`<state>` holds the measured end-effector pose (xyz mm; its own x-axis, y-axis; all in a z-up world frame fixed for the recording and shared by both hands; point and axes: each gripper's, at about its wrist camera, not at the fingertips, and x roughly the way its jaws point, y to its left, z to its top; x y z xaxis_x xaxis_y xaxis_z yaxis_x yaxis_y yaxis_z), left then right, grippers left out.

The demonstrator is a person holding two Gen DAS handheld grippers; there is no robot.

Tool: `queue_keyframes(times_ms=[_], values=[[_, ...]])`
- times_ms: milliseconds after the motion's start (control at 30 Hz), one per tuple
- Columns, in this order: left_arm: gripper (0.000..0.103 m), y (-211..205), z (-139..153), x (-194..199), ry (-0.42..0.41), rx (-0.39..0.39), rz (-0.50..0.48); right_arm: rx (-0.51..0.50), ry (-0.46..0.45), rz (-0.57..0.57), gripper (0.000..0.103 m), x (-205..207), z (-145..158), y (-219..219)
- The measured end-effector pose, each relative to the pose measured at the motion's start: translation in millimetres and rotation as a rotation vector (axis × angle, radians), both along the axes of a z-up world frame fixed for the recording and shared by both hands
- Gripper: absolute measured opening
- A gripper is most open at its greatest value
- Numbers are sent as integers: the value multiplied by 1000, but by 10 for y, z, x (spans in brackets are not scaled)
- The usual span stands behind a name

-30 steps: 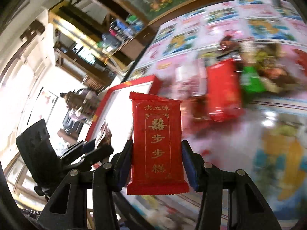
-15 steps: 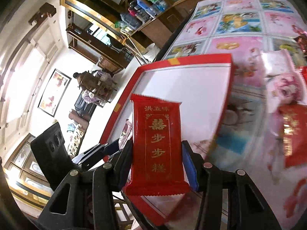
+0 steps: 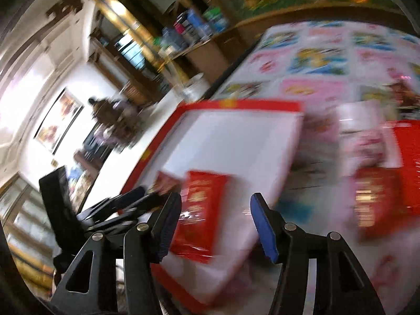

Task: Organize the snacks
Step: 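Carry both held snacks into the red box and open both tools, then grasp the plain red bag with the right tool while the left grasps another dark red packet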

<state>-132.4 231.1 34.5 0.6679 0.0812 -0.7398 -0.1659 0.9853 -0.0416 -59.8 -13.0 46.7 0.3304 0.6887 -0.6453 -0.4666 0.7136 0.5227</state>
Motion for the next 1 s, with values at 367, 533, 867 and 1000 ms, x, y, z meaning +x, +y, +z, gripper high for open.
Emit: queue_keyframes(times_ms=[367,533,867,1000], values=[[51,-564,103,66,-16,-7,-152,25,31,-384,62,214,-76,-1664],[61,-858,177,26,-26,12,-227,43,101,-375,62,405,-236,-1716],[62,-1234,174,49,18,27,-302,160,235,-286,50,777,-502,-1578],[62,-1442,215,76,20,54,-349,155,258,-278,20,783,-591,-1574]])
